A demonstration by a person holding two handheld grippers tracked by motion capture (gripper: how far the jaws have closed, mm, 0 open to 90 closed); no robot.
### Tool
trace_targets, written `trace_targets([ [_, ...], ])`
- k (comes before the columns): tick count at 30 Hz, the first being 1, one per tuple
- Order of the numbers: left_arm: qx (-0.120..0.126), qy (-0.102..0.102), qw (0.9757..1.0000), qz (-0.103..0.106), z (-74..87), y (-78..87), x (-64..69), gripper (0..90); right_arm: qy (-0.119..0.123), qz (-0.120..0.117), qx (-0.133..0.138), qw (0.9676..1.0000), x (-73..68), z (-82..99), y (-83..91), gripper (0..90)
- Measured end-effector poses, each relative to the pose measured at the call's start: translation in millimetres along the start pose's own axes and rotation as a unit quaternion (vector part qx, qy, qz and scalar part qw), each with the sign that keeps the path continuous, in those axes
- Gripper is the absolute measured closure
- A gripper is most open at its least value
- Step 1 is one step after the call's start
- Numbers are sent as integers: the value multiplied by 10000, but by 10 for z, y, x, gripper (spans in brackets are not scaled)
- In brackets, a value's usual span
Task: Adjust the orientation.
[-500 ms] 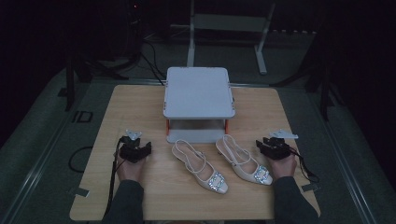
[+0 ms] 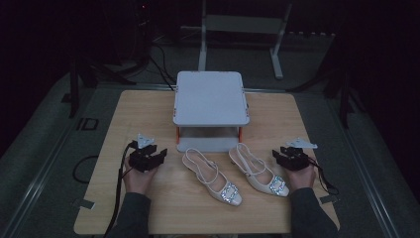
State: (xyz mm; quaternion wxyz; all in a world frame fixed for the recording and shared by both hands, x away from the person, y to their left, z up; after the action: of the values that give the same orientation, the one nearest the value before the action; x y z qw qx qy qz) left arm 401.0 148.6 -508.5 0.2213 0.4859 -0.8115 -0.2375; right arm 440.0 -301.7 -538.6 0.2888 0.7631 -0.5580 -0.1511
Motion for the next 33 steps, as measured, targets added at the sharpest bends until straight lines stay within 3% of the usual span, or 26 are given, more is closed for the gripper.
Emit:
trace_targets([
  [1, 69, -45, 9998, 162, -64, 68, 65, 551, 2, 6, -3, 10000, 1, 1, 0, 576],
  [7, 251, -154, 9982, 531, -234, 211, 248, 587, 21, 11, -13, 10000, -4, 9, 0, 573],
  [8, 293, -220, 9970, 676, -306, 253, 336, 592, 23, 6, -19, 10000, -6, 12, -1, 573],
  [9, 293, -220, 9970, 676, -306, 253, 336, 593, 25, 4, -23, 10000, -7, 14, -1, 573],
  [14, 361, -410, 9929, 1055, -459, 293, 564, 595, -3, 10, -20, 10000, 0, 18, 5, 572],
  [15, 312, -487, 9908, 1221, -490, 265, 645, 595, -17, 11, -26, 10000, 3, 23, 9, 572],
  [19, 187, -606, 9889, 1341, -525, 191, 752, 571, -19, 8, -22, 10000, 5, 25, 7, 572],
  [21, -4, -710, 9854, 1545, -538, 90, 851, 561, -31, 5, -23, 10000, 9, 26, 4, 571],
  [26, -338, -744, 9836, 1605, -481, -98, 890, 550, -37, 1, -21, 10000, 21, 29, 1, 571],
  [28, -370, -739, 9833, 1622, -466, -116, 894, 589, -44, 11, -28, 10000, 27, 31, 1, 571],
  [29, -398, -759, 9823, 1665, -452, -122, 894, 705, -63, 28, -38, 10000, 36, 36, 0, 571],
  [30, -429, -753, 9812, 1726, -430, -106, 889, 753, -70, 30, -34, 10000, 41, 37, -1, 571],
  [33, -459, -771, 9797, 1791, -409, -73, 870, 803, -79, 38, -32, 10000, 49, 37, 0, 572],
])
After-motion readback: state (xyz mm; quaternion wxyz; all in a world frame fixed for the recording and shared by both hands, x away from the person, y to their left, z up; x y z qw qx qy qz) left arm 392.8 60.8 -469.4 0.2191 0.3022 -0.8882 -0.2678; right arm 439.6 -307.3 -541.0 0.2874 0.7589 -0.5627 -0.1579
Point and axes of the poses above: each handheld gripper's, and its own axes: y roughly backward along the jaws, z roughly out of its underside, x roughly to its right, the point moved 8 cm from there along -y, roughly forward along the jaws, and after that the axes turned 5 degrees about z, right-handed, at the moved point
